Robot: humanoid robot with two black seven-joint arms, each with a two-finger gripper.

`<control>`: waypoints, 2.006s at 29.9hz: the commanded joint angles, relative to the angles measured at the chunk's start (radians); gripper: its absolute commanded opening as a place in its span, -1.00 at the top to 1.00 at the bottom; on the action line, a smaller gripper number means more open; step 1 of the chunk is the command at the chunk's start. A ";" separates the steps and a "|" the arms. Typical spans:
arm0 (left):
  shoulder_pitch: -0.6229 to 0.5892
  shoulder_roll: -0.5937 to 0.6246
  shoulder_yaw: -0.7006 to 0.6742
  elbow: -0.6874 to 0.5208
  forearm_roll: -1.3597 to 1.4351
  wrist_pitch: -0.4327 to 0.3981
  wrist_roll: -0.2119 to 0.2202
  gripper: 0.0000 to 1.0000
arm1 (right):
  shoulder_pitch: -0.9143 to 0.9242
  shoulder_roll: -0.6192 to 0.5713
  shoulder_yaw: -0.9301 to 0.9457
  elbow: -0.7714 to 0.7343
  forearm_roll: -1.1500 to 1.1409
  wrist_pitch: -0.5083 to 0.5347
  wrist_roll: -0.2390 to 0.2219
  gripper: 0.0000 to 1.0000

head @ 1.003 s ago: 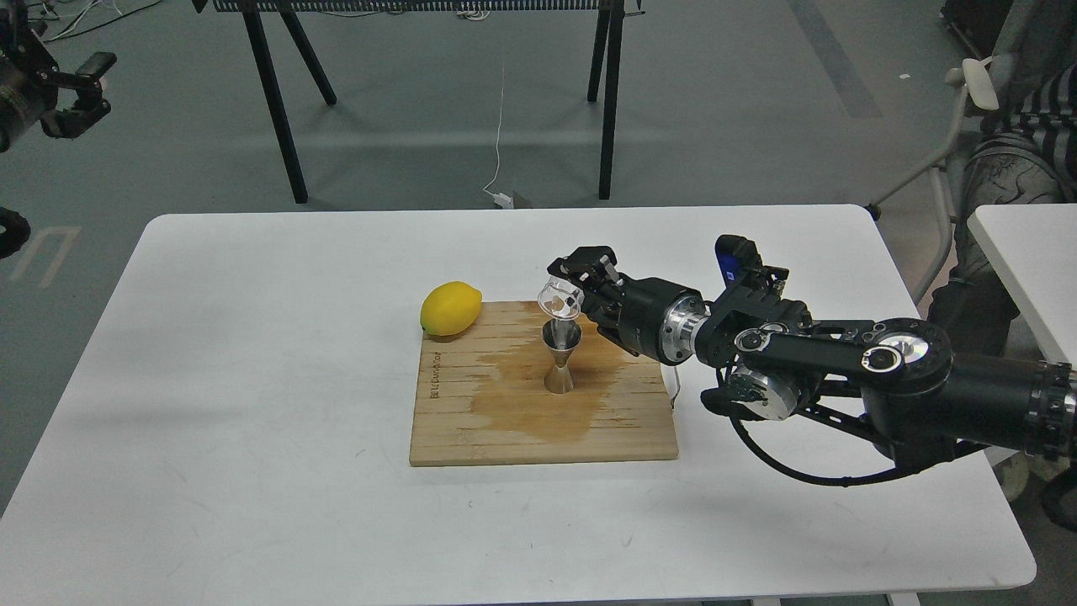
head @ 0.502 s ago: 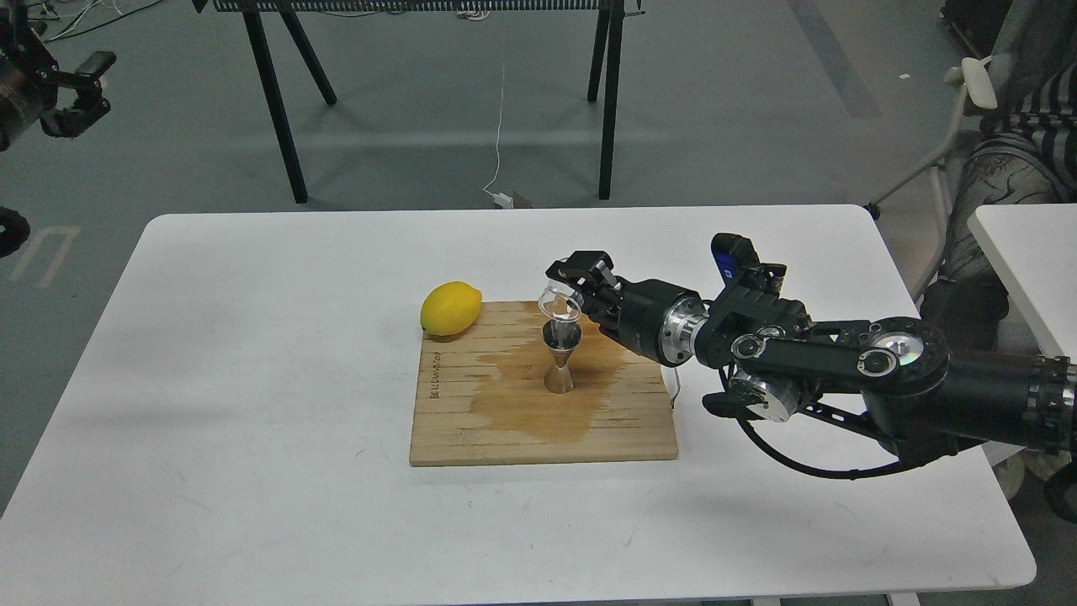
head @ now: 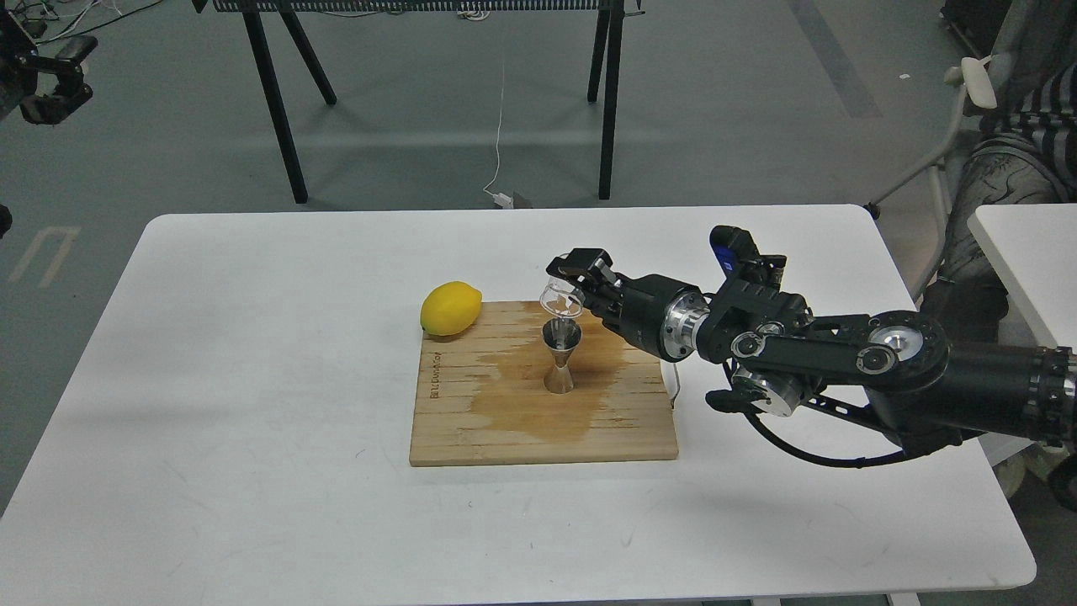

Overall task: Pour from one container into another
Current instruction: 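Tilt the glass cup upright and move it back toward its spot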

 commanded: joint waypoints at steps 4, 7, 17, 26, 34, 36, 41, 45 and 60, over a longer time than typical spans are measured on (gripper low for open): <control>0.000 0.001 0.000 0.000 0.000 0.000 0.000 -0.99 | -0.005 -0.002 0.004 0.000 0.011 0.005 -0.001 0.94; 0.000 0.001 0.000 0.000 0.000 0.000 0.000 -1.00 | -0.013 -0.008 0.015 0.002 0.014 0.008 -0.001 0.93; 0.000 0.003 0.000 0.000 0.002 0.000 0.000 -1.00 | -0.087 -0.012 0.170 0.012 0.143 0.015 -0.007 0.93; 0.000 0.003 0.000 0.000 0.000 0.000 0.000 -0.99 | -0.218 -0.012 0.404 0.040 0.351 0.080 -0.019 0.93; 0.000 0.003 0.000 0.000 0.002 0.000 0.000 -0.99 | -0.367 -0.035 0.706 0.063 0.545 0.094 -0.021 0.93; 0.000 0.003 0.002 0.000 0.002 0.000 0.001 -1.00 | -0.435 -0.044 0.810 0.065 0.577 0.100 -0.019 0.93; 0.000 0.003 0.002 0.000 0.000 0.000 0.001 -1.00 | -0.588 -0.084 1.030 0.083 0.669 0.126 -0.015 0.93; 0.000 0.003 0.002 0.000 0.000 0.000 0.003 -1.00 | -0.691 -0.086 1.165 0.078 0.686 0.121 -0.010 0.93; 0.003 0.004 0.003 0.000 0.000 0.000 0.003 -1.00 | -0.898 0.070 1.501 -0.208 0.784 0.129 -0.007 0.92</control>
